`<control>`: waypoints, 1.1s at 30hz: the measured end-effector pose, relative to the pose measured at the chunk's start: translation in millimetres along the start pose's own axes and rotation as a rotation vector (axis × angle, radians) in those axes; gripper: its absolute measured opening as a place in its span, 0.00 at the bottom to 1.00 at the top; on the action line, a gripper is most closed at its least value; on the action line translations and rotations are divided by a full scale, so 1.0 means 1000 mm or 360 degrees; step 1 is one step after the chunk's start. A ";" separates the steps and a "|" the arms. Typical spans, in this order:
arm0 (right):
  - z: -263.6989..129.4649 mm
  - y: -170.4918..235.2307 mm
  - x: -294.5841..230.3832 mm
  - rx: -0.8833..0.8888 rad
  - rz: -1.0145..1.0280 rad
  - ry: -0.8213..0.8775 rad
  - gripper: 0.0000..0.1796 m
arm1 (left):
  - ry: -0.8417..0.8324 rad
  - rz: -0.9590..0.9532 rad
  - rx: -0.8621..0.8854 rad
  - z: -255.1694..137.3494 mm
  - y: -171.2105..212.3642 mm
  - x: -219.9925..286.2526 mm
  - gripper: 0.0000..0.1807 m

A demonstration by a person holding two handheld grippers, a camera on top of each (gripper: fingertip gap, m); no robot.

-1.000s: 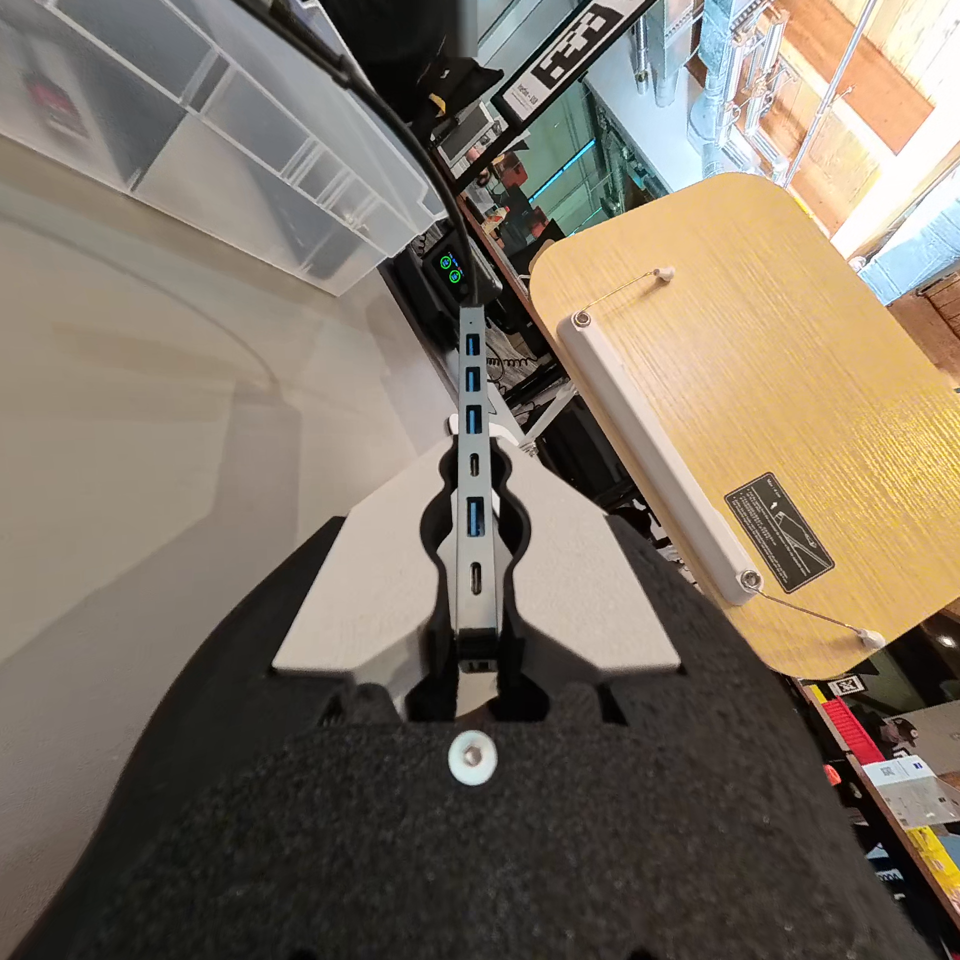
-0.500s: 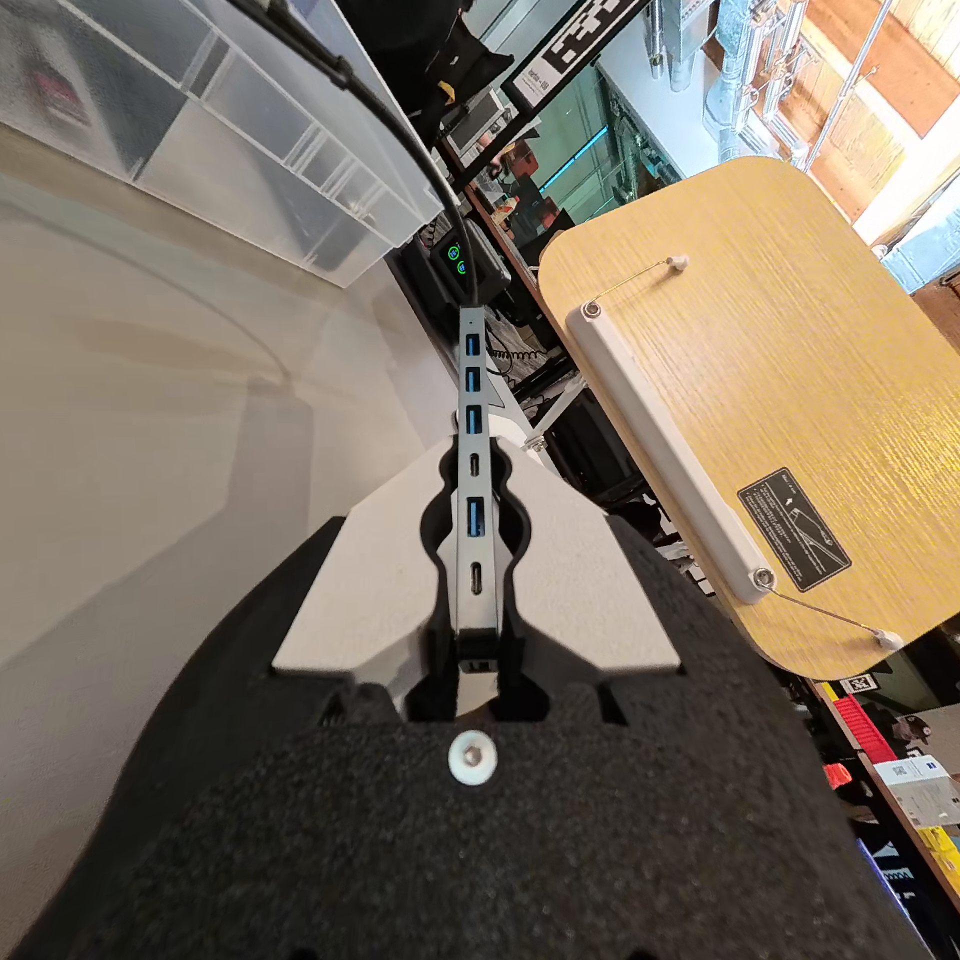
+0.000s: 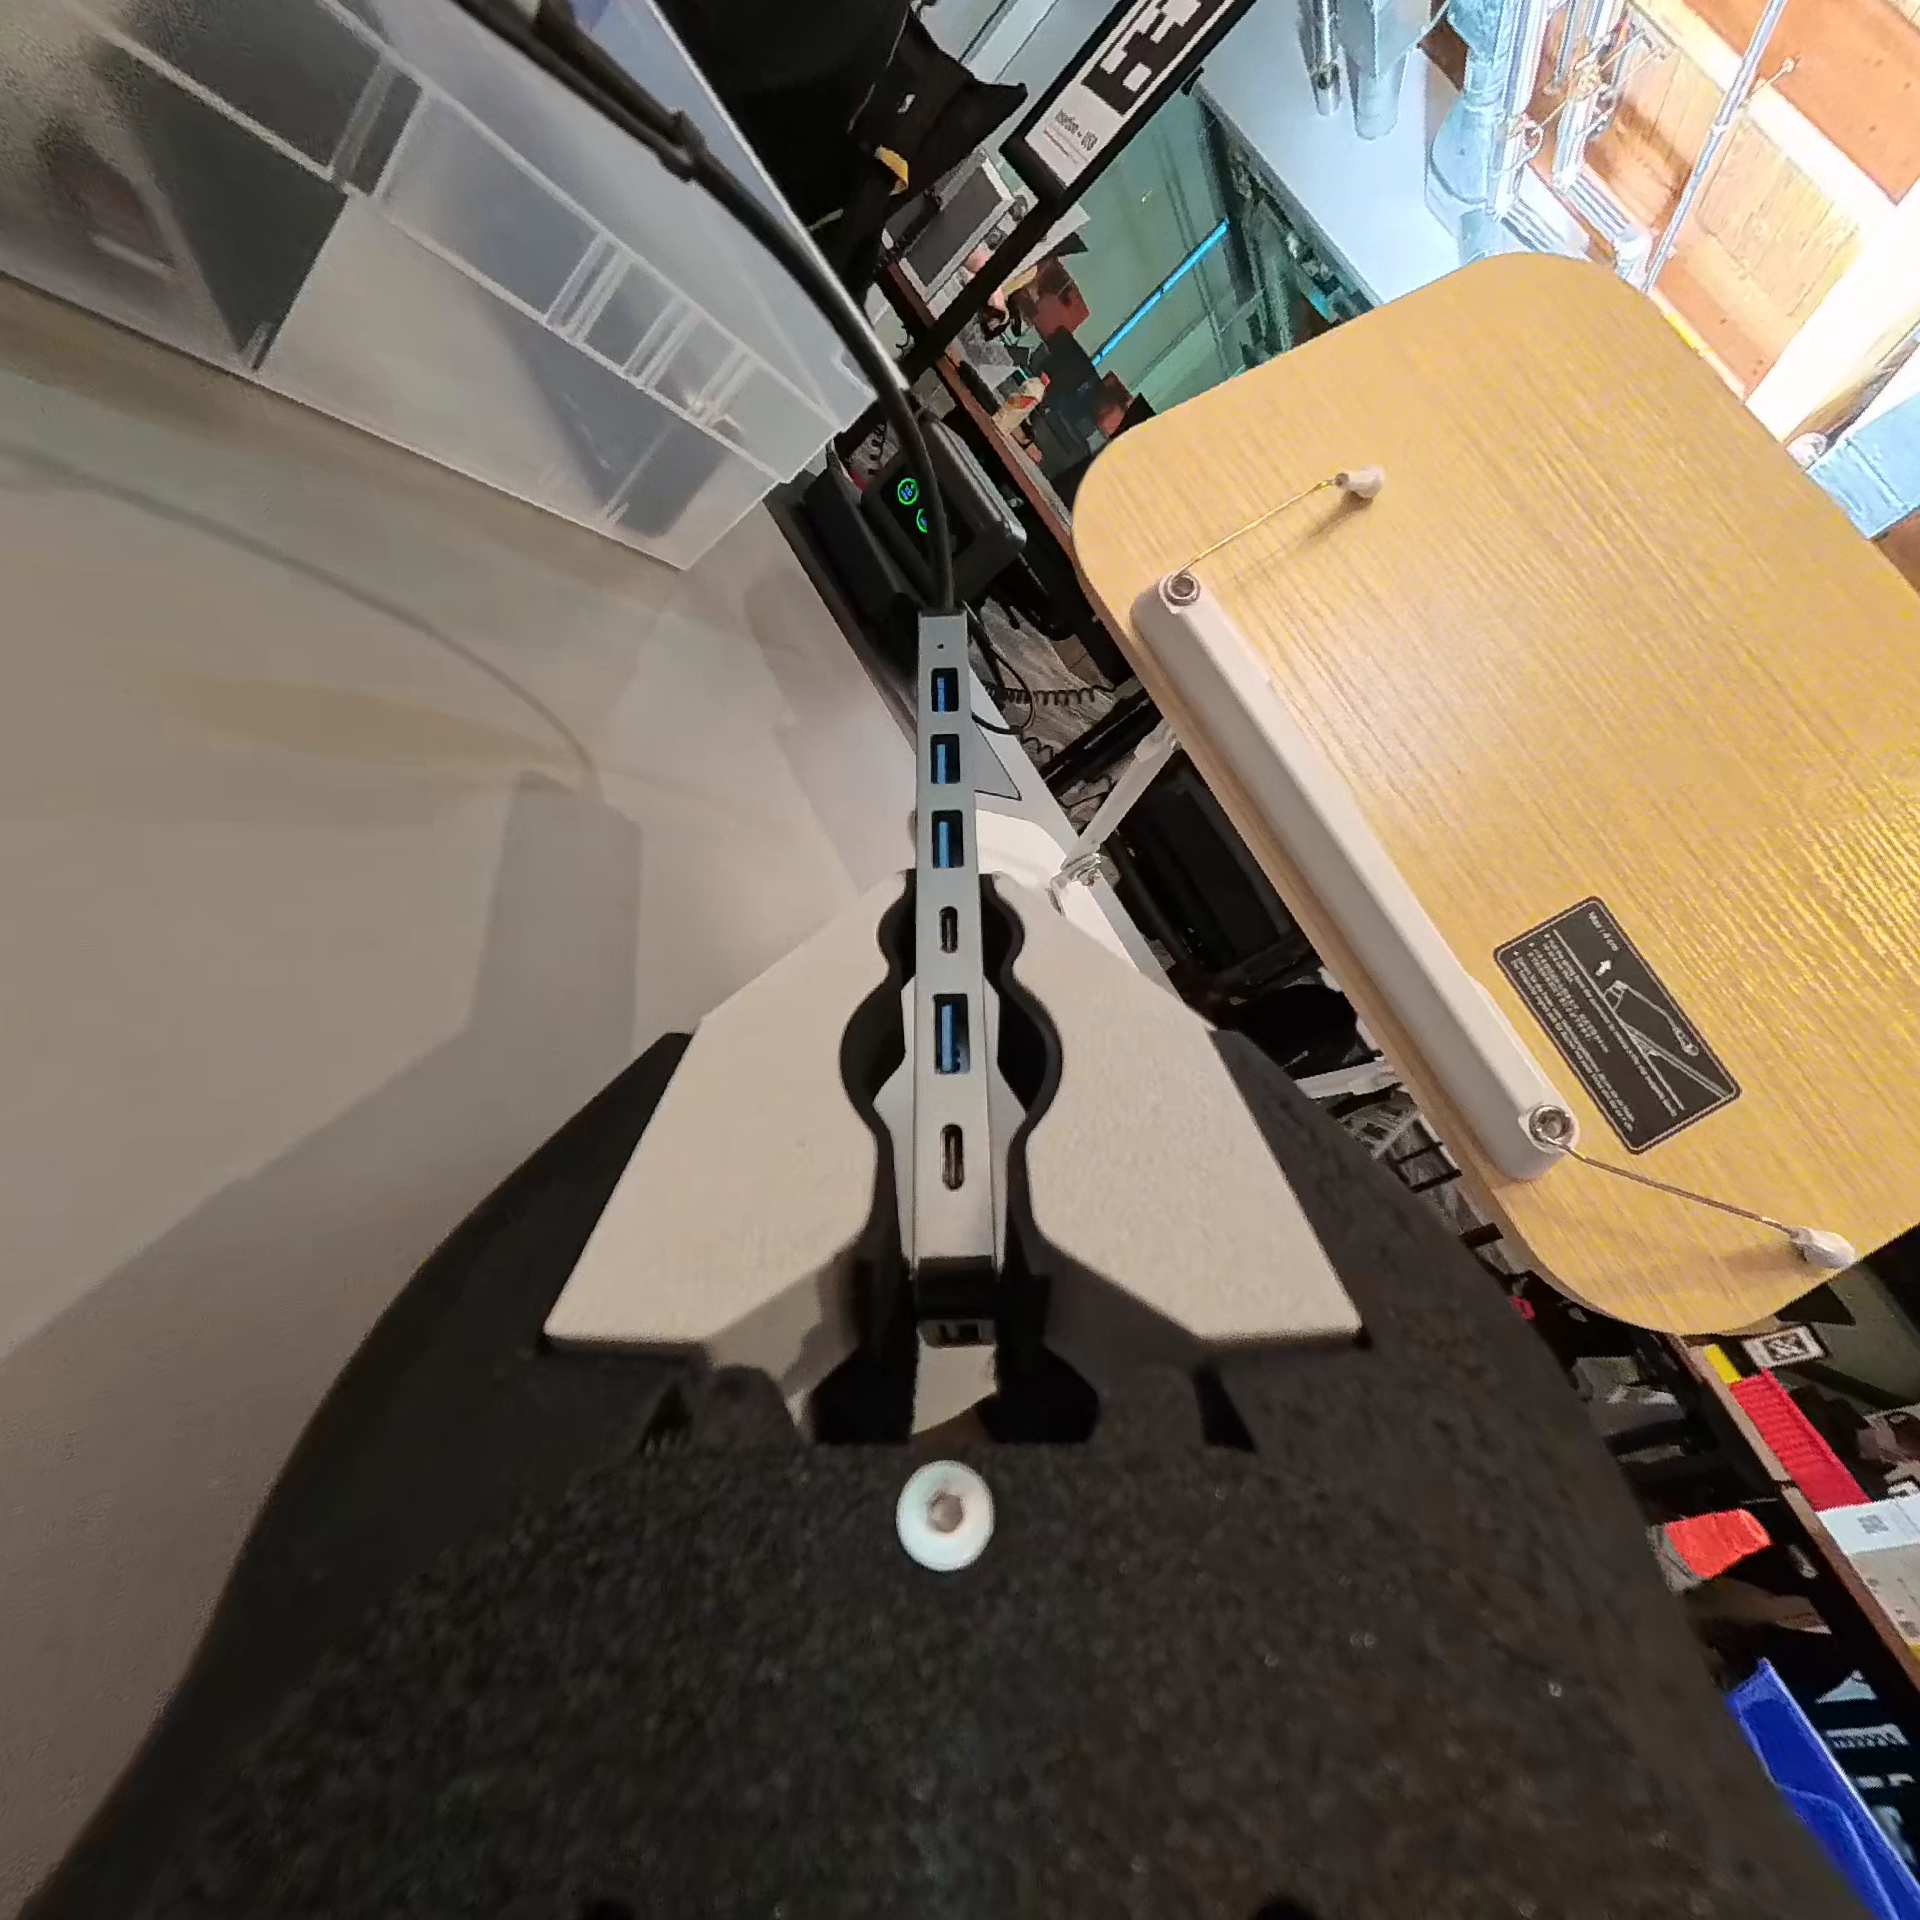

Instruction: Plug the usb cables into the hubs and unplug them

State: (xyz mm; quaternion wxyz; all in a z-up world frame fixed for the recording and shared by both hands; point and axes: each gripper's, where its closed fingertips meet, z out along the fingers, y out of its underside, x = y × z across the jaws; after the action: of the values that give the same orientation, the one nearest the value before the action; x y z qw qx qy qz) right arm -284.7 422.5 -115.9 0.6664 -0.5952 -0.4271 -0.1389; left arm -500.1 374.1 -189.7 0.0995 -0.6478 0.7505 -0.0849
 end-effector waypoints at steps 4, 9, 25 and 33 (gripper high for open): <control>0.000 0.000 0.001 0.0004 0.0018 -0.0001 0.05 | -0.0198 0.0015 0.0098 -0.015 0.000 -0.004 0.13; 0.000 -0.001 0.001 0.0014 0.0005 0.0007 0.05 | -0.0516 -0.0183 0.0646 -0.103 -0.034 -0.022 0.11; -0.004 -0.006 0.013 0.0062 0.0049 0.0093 0.05 | -0.1254 -0.0552 0.1759 -0.371 -0.119 -0.016 0.10; -0.002 0.012 0.040 0.0003 0.0405 0.0148 0.05 | -0.0846 -0.0833 0.2064 -0.326 -0.207 0.063 0.10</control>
State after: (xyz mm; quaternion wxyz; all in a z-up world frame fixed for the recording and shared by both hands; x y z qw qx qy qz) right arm -251.3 436.3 -94.3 0.6982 -0.6369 -0.3170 -0.0802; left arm -395.4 281.5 176.0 0.6159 -0.6154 0.3219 -0.3719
